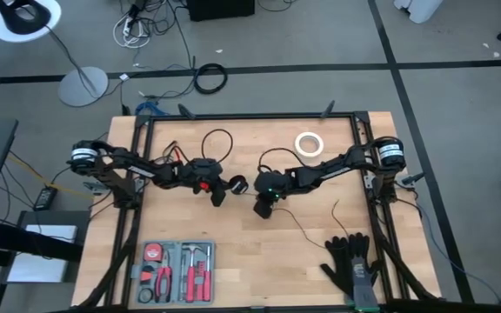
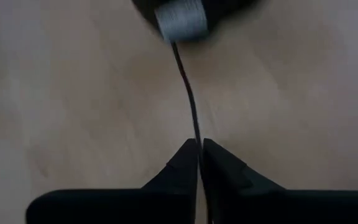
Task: Coil cords
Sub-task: Coil the black wire on the black spool
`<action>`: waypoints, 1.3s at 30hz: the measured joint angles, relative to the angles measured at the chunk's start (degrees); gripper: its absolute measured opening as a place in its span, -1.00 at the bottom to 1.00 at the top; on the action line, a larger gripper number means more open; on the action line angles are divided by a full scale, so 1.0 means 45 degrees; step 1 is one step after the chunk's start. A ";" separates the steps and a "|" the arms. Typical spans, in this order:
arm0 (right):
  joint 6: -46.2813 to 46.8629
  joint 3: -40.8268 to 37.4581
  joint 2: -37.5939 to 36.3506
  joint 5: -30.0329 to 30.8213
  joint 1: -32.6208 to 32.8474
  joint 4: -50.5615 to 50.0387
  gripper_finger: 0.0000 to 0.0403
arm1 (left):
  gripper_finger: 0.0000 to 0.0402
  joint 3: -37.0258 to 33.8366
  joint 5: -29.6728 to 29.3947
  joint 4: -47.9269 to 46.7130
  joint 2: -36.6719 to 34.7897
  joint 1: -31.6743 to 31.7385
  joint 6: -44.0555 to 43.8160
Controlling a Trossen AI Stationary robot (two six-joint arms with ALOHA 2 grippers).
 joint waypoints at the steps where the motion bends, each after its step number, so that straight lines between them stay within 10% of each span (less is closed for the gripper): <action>1: 0.0169 -0.0123 0.0009 0.0030 0.0039 0.0062 -0.84 | -1.00 -0.0027 -0.0005 0.0013 0.0000 -0.0011 -0.0044; 18: 0.0844 -0.0652 -0.1360 -0.1043 0.0770 -0.3159 -0.80 | -1.00 -0.0052 0.0015 -0.0406 0.0005 -0.0031 -0.0056; 28: 0.0801 -0.0664 -0.2729 0.3616 0.1869 -0.4408 -0.80 | -1.00 -0.0052 0.0019 -0.0274 0.0005 -0.0094 -0.0056; 39: 0.2110 -0.2645 -0.2507 0.3927 0.1674 -0.0853 -0.97 | -1.00 -0.0052 0.0597 -0.0305 0.0005 -0.0119 0.0070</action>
